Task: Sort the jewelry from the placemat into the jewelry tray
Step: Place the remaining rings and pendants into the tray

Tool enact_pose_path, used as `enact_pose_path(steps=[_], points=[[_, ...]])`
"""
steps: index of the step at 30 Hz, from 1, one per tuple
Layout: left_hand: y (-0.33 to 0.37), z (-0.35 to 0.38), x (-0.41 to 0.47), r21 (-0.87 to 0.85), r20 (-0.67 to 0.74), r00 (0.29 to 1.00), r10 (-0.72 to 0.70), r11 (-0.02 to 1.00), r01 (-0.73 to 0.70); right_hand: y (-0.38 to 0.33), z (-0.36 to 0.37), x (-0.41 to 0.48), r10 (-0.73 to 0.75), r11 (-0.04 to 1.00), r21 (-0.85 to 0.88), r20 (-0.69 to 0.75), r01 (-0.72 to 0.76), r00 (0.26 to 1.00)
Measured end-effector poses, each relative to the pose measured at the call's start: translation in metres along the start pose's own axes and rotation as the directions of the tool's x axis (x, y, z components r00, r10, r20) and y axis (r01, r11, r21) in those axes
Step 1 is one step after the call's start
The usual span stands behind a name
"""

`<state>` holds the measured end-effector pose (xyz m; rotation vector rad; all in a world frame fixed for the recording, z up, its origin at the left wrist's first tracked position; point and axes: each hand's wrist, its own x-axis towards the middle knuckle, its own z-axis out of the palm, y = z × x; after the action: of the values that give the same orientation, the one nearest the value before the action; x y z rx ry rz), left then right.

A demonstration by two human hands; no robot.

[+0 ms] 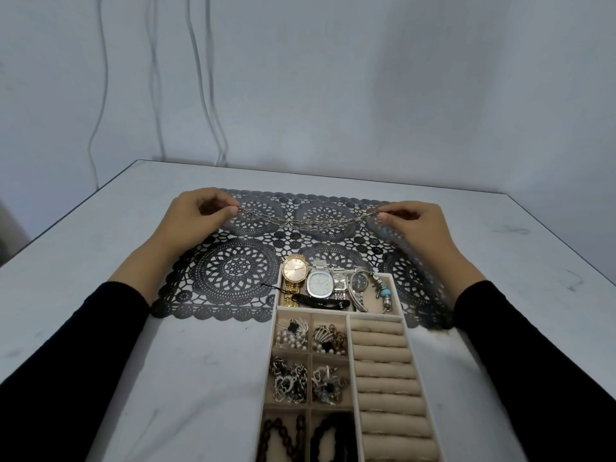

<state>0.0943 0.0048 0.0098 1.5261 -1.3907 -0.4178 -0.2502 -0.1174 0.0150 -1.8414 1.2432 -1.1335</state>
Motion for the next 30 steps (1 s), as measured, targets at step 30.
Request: enact_pose_path(steps=[30], points=[[0.091,0.011,-0.088,-0.219,0.014,0.981,0.191,0.958,-0.184,-0.068,-0.057,-0.102,-0.181,0.928,0.316,-0.081,0.197,0.980]])
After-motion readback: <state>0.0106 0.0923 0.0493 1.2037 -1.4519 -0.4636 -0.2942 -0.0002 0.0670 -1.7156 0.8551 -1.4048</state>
